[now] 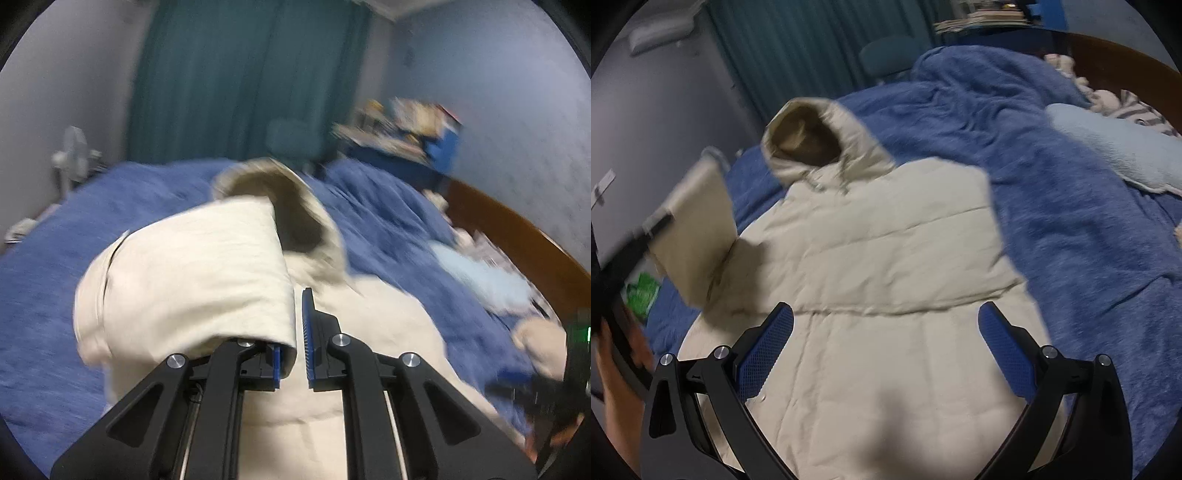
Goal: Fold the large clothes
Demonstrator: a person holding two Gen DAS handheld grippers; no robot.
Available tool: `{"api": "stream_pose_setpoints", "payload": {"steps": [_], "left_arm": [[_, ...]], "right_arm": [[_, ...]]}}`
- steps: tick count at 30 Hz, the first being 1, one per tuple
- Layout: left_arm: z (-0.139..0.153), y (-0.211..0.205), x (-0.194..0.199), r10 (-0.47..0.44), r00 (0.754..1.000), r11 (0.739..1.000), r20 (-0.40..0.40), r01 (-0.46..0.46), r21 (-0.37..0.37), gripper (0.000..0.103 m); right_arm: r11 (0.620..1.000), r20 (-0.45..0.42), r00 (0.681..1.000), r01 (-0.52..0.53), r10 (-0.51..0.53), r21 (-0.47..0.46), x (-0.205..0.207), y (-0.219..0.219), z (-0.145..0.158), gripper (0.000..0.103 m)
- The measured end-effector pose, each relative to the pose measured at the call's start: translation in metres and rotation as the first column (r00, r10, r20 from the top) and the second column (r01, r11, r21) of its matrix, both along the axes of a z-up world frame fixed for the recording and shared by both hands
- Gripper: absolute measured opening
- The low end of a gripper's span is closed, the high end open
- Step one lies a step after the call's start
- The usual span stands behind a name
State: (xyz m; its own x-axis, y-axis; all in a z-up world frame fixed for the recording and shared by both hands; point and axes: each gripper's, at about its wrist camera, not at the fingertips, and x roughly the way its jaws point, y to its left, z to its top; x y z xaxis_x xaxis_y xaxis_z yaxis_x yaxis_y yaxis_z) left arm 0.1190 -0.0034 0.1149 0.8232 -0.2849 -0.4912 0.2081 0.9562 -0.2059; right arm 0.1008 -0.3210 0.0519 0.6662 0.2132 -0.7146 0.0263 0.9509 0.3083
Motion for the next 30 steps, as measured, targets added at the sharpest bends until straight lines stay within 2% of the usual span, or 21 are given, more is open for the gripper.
{"api": "stream_pose_setpoints", "payload": {"steps": [4,6,9,10,11,12,13,14,17,21,24,27,30], "left_arm": [[-0.051,-0.053,0.013,-0.078,0.991,0.988,-0.106,0.090,0.122,0.007],[-0.072,-0.065,0.018,-0.096,0.984,0.983,-0.149,0.117,0.143,0.007],[-0.089,-0.070,0.024,-0.103,0.976,0.979,-0.191,0.133,0.155,0.010],[-0.094,-0.071,0.025,-0.115,0.970,0.978,-0.213,0.148,0.145,0.020],[-0.097,-0.075,0.027,-0.127,0.966,0.978,-0.227,0.160,0.134,0.039],[-0.100,-0.076,0.027,-0.136,0.962,0.977,-0.238,0.169,0.126,0.051],[-0.100,-0.077,0.023,-0.135,0.963,0.978,-0.234,0.168,0.126,0.068],[-0.098,-0.076,0.021,-0.127,0.966,0.978,-0.223,0.160,0.136,0.077],[-0.091,-0.075,0.009,-0.108,0.973,0.971,-0.205,0.148,0.188,0.080],[-0.081,-0.055,-0.004,-0.086,0.968,0.978,-0.237,0.128,0.167,0.080],[-0.077,-0.036,-0.013,-0.007,0.968,0.972,-0.251,0.065,0.224,0.086],[-0.069,-0.002,-0.019,0.061,0.968,0.965,-0.243,0.005,0.261,0.086],[-0.066,0.055,-0.022,0.144,0.960,0.970,-0.239,-0.089,0.226,0.086]], "right_arm": [[0.997,0.000,0.999,0.051,-0.051,0.057,0.008,-0.015,-0.003,0.096],[0.996,-0.005,0.999,0.047,-0.047,0.069,0.012,-0.014,-0.006,0.096],[0.998,-0.014,1.000,0.022,-0.021,0.058,0.017,-0.006,-0.010,0.096],[0.999,-0.016,1.000,0.011,-0.010,0.050,0.018,-0.001,-0.011,0.096],[0.999,-0.019,1.000,0.004,-0.003,0.044,0.020,0.002,-0.012,0.096],[0.999,-0.021,1.000,-0.005,0.006,0.038,0.021,0.006,-0.013,0.096],[0.999,-0.022,1.000,-0.012,0.013,0.035,0.022,0.009,-0.013,0.096],[0.999,-0.022,1.000,-0.018,0.018,0.034,0.022,0.010,-0.012,0.096],[0.999,-0.017,0.999,-0.029,0.030,0.031,0.023,0.015,-0.011,0.096],[0.999,-0.002,0.999,-0.036,0.036,0.036,0.023,0.019,-0.005,0.096],[0.999,0.006,0.999,-0.038,0.038,0.035,0.024,0.024,-0.002,0.096],[0.998,0.011,0.998,-0.063,0.063,-0.002,0.025,0.040,-0.001,0.096],[0.990,0.016,0.992,-0.125,0.127,-0.061,0.027,0.071,-0.003,0.096]]}}
